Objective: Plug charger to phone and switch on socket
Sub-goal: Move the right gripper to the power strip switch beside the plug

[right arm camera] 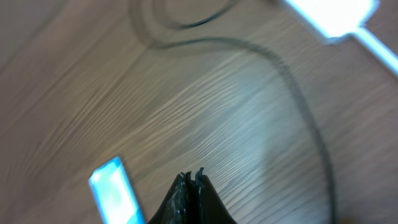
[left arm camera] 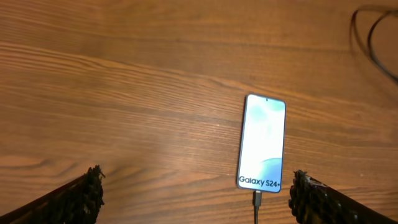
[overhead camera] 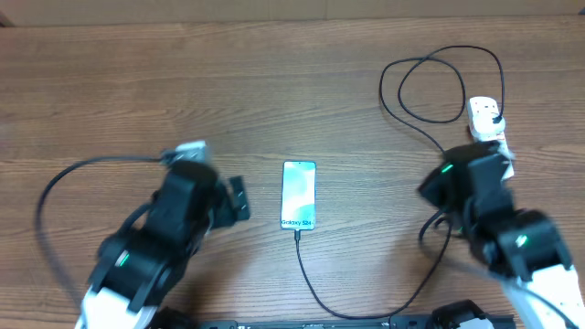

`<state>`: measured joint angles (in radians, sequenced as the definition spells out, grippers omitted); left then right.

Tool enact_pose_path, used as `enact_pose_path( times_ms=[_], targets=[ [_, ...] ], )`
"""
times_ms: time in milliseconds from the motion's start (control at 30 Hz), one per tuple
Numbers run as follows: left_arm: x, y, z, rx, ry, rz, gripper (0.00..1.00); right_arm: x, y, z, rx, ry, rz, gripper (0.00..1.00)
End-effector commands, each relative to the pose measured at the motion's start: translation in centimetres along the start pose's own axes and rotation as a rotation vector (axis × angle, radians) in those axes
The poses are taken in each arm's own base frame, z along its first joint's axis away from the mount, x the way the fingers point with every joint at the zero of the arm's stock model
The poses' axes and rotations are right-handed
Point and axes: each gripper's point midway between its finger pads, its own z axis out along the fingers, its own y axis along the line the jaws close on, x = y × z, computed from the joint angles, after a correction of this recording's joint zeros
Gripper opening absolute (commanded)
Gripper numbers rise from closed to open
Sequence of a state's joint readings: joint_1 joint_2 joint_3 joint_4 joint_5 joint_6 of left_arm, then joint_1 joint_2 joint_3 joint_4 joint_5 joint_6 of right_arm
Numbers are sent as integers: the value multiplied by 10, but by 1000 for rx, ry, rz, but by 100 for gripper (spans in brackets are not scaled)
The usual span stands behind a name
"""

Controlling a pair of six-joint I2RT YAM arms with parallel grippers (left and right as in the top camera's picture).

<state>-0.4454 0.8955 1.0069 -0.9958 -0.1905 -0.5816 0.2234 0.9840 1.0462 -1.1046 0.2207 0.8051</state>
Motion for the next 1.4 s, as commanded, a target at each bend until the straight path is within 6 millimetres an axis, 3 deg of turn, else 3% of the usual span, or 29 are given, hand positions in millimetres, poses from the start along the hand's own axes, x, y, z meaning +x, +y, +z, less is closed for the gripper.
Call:
enact_pose_path(
  times_ms=[0,133,267,433,667,833,1167,1367],
  targets=[
    [-4,18,-28,-22,-93,-36,100,-25,-22,18,26,88,61,4],
    [-3,39,-44,-88,-146,-41,100,-55,-57,46,96,174,203,4],
    [-2,55,-48,-167,-163,-34,100,-83,-79,69,166,248,256,4],
    [-2,57,-48,-180,-162,-32,100,-114,-93,95,240,335,281,4],
    [-1,56,-47,-173,-158,-32,100,-157,-101,127,245,299,367,4],
    [-1,56,-47,-173,-158,-32,100,-163,-108,152,233,301,382,4],
    [-1,57,-48,-176,-159,-36,100,-145,-121,203,256,389,372,4],
    [-7,78,-50,-247,-180,-117,100,-151,-122,216,243,364,369,4]
  ],
)
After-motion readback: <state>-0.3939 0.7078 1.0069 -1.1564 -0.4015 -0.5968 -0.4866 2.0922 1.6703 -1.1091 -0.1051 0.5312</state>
